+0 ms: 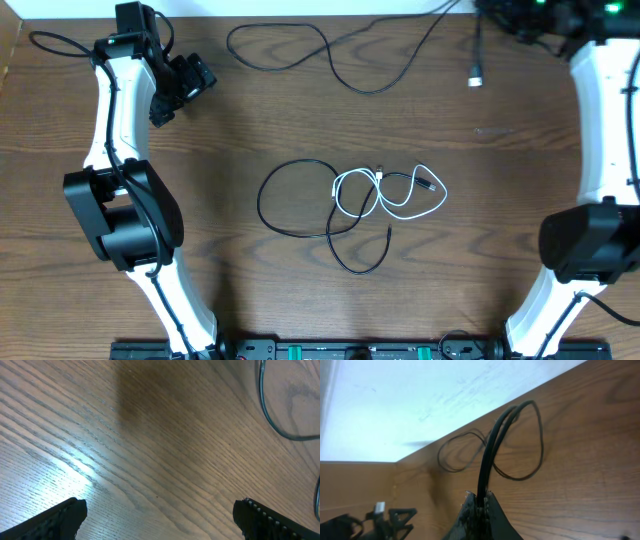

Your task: Untangle cables

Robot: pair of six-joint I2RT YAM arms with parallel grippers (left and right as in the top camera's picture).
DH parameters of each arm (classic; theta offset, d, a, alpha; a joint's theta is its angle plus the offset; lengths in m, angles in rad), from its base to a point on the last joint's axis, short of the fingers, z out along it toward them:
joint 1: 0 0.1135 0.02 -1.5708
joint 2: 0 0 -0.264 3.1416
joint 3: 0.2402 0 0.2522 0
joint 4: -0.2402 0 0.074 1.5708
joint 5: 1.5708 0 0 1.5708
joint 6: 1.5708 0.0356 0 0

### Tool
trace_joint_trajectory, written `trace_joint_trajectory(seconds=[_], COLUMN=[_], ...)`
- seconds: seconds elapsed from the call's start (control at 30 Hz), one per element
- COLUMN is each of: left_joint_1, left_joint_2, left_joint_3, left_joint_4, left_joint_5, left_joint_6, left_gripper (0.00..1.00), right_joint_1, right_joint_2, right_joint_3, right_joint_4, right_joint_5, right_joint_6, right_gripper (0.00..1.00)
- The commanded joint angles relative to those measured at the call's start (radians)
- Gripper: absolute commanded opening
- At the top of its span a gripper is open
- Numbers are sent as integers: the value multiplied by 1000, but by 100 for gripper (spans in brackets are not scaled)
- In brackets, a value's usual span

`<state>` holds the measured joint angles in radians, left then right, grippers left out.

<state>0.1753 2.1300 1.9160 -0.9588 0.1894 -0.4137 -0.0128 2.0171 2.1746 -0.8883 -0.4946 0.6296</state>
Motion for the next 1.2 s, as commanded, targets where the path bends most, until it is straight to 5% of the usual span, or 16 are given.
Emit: trace_joint_trajectory(seconds=[0.0,0.23,0.47,0.67,0.7,0.77,0.83,1.17], left_joint_1=[5,5,5,5,5,4,2,-97], left_joint_2=[8,8,8,8,8,8,8,8], left_joint_3=[2,2,2,2,2,2,2,34], left_joint_4=[-2,-2,-10,-18,-17,-12,-1,81], left_joint_5=[8,9,13,41,44,46,56,86], left_joint_6=[13,6,-153,-233,-237,-237,-235,45], left_gripper=[99,99,99,99,99,99,99,99], right_joint_1=[44,-8,-99,-119,-120,-120,-120,-105], right_joint_2=[14,19,66,146,161,180,193,194], right_joint_3=[2,-15,-19,-19,-19,-19,-19,-19], right_joint_4=[-3,-95,-161,-227,-237,-249,-259,-278], right_joint_5=[163,302,309,373,410,459,465,368], right_joint_6=[32,9,-87,-124,-123,-123,-124,-202], right_gripper=[1,1,2,22,30,68,88,99])
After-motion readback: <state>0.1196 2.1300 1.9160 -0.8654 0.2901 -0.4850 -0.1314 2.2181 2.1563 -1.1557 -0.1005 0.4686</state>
